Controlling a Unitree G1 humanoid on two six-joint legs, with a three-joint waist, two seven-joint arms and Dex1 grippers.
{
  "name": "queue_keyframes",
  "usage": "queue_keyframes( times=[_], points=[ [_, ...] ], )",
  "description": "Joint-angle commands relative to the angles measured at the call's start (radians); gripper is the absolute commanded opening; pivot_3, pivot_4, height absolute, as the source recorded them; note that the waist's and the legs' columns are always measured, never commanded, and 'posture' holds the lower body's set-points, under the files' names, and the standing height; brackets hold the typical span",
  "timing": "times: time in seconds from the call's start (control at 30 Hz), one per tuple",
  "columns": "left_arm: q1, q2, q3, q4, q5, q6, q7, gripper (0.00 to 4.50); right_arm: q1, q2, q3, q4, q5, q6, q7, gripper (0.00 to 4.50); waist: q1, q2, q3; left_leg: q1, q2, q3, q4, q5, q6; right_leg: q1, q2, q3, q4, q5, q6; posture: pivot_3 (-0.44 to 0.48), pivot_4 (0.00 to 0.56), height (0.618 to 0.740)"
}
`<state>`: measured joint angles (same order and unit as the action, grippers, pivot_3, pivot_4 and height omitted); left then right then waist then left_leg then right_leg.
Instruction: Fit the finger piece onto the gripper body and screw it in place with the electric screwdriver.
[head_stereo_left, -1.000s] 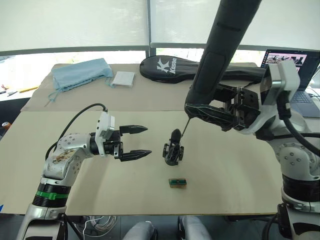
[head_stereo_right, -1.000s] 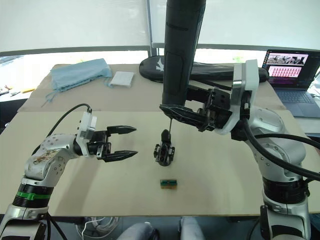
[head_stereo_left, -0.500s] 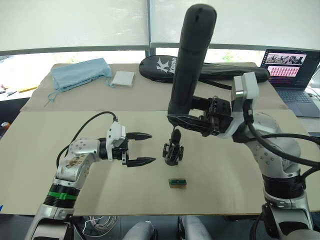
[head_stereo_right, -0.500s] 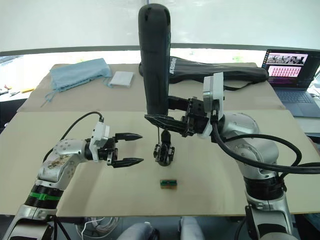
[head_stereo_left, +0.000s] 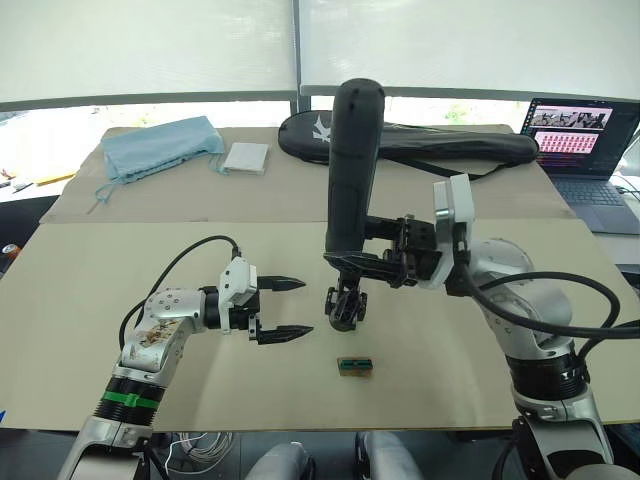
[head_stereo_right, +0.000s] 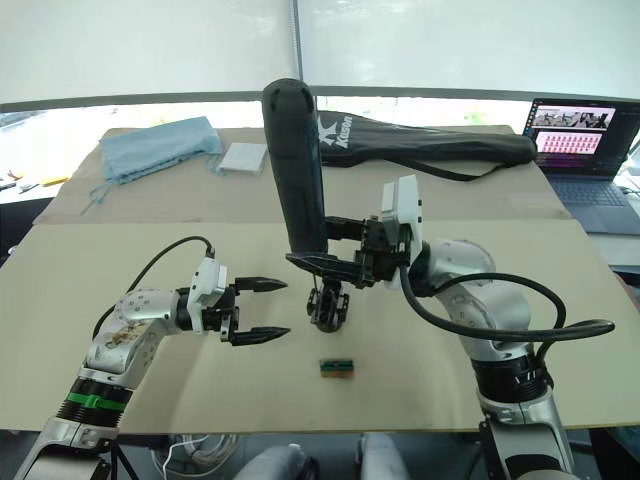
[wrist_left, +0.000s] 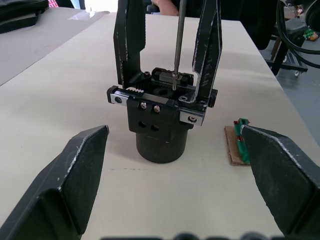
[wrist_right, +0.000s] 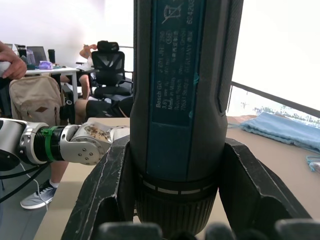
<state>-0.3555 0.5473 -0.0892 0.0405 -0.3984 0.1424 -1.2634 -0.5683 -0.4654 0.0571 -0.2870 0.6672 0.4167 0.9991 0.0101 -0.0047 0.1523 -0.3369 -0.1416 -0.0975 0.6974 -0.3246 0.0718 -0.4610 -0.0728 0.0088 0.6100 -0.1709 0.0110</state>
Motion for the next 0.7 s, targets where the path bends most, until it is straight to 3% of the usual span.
queue_keyframes(
  times=[0.03,0.7],
  points=[
    [-0.001,0.002,0.011,0.000,-0.004,-0.020,-0.002,4.50,-0.001,0.008,-0.020,-0.020,0.002,-0.045,0.017,1.92,0.000,0.000,0.000,0.000,0.000,0.000,0.000,0.000,0.000,0.000,0.000,0.000,0.000,0.000,0.000,0.000,0.150,0.740],
    [0.013,-0.018,0.001,-0.008,0.001,-0.022,0.014,4.50,-0.012,0.030,-0.062,-0.042,0.021,-0.039,0.015,1.92,0.000,0.000,0.000,0.000,0.000,0.000,0.000,0.000,0.000,0.000,0.000,0.000,0.000,0.000,0.000,0.000,0.150,0.740]
  ],
)
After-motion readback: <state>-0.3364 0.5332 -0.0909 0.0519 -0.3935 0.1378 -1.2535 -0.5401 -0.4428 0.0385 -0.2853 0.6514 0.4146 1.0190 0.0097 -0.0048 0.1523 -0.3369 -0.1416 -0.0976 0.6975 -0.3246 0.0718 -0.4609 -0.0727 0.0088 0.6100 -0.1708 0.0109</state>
